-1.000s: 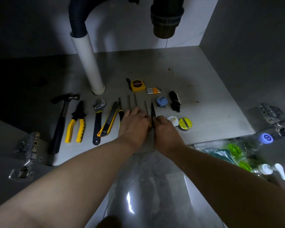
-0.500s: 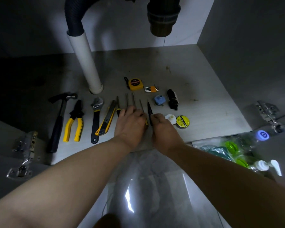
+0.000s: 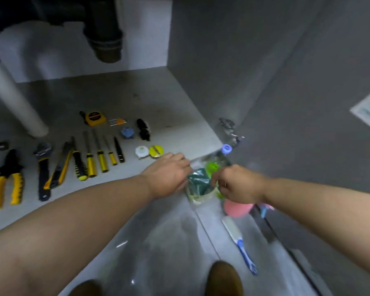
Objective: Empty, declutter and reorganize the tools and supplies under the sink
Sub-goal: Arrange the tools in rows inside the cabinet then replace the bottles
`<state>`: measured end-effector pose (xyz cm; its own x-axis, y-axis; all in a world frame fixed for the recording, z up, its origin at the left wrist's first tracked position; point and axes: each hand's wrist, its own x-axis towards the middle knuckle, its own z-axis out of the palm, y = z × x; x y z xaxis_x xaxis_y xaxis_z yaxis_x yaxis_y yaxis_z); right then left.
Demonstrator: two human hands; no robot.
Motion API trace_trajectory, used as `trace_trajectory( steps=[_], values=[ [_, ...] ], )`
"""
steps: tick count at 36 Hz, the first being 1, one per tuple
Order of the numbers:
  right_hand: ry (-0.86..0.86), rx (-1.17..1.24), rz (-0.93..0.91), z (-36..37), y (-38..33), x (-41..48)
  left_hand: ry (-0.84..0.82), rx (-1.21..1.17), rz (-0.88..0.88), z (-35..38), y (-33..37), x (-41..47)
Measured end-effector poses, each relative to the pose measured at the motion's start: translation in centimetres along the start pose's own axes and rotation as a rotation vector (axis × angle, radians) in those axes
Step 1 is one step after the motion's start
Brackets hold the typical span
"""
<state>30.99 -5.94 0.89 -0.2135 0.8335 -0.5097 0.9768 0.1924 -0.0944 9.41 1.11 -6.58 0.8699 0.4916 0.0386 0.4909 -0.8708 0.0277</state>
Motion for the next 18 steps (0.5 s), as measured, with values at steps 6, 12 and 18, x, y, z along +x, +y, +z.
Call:
trace_trajectory(
  steps=[6,12,18],
  values=[
    [-0.328,0.351,0.318,7.0,4.4,-6.6,-0.347,-0.186,0.063,1.2,6.5,2.9],
    [-0.424,0.298,0.507,17.8,6.7,-7.4,-0.503,-0.335,-0.01,4.7,9.5,3.3],
    [-0.206,0.427,0.638,23.7,6.5,-6.0,-0.537,-0.453,-0.12,8.3,9.0,2.5]
  ],
)
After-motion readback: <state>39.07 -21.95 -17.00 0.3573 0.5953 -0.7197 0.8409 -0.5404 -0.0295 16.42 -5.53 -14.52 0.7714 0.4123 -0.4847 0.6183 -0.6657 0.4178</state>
